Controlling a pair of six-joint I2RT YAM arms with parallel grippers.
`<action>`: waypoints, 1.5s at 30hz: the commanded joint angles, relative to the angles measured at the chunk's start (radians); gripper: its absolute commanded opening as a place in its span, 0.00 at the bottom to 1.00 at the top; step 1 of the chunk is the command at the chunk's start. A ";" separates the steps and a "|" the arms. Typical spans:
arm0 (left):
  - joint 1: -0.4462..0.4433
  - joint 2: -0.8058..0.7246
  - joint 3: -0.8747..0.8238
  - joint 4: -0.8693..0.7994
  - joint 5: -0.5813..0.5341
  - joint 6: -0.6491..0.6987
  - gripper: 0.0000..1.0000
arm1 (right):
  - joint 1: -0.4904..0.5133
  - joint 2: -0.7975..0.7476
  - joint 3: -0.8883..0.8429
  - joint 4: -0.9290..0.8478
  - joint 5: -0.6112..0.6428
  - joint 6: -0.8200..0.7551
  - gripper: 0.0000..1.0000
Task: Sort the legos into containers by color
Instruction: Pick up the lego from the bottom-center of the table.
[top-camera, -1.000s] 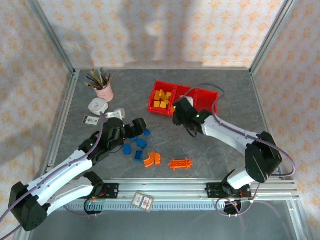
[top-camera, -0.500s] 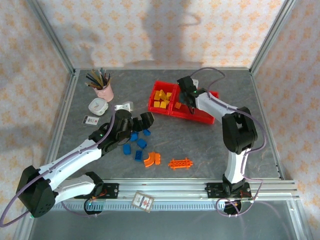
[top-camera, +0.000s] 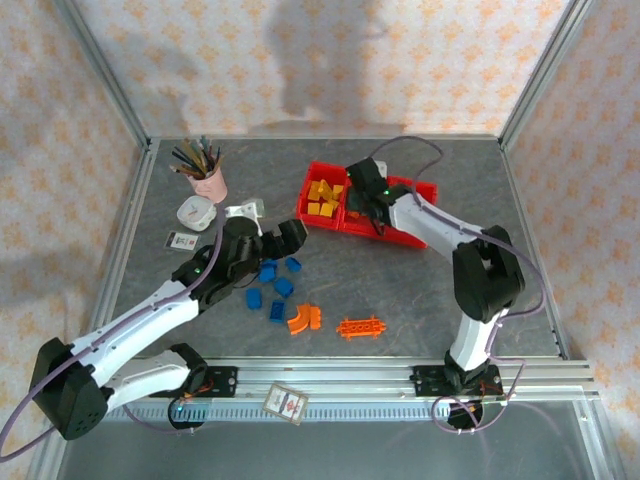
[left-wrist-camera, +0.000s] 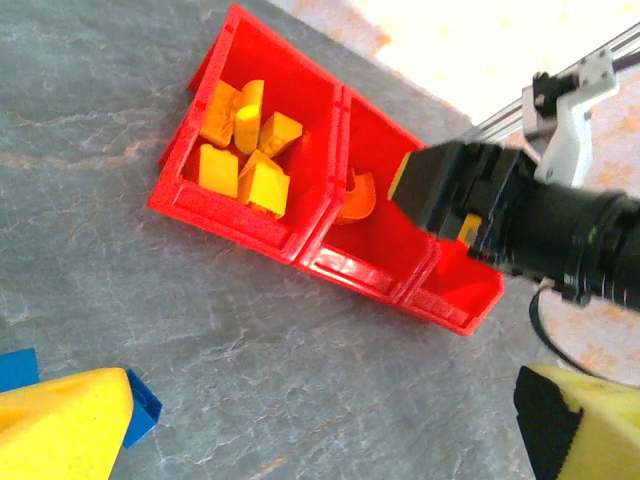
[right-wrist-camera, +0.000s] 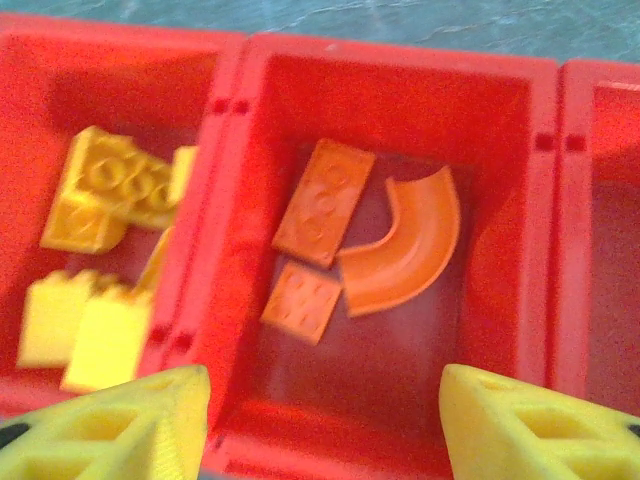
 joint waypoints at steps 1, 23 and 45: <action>0.011 -0.062 -0.029 -0.037 -0.019 0.011 0.99 | 0.058 -0.084 -0.070 -0.009 0.001 0.017 0.64; 0.012 -0.377 -0.192 -0.257 -0.121 -0.078 0.99 | 0.470 -0.158 -0.310 0.017 -0.065 0.305 0.73; 0.013 -0.402 -0.214 -0.281 -0.103 -0.086 0.99 | 0.649 -0.098 -0.366 -0.061 -0.074 0.508 0.54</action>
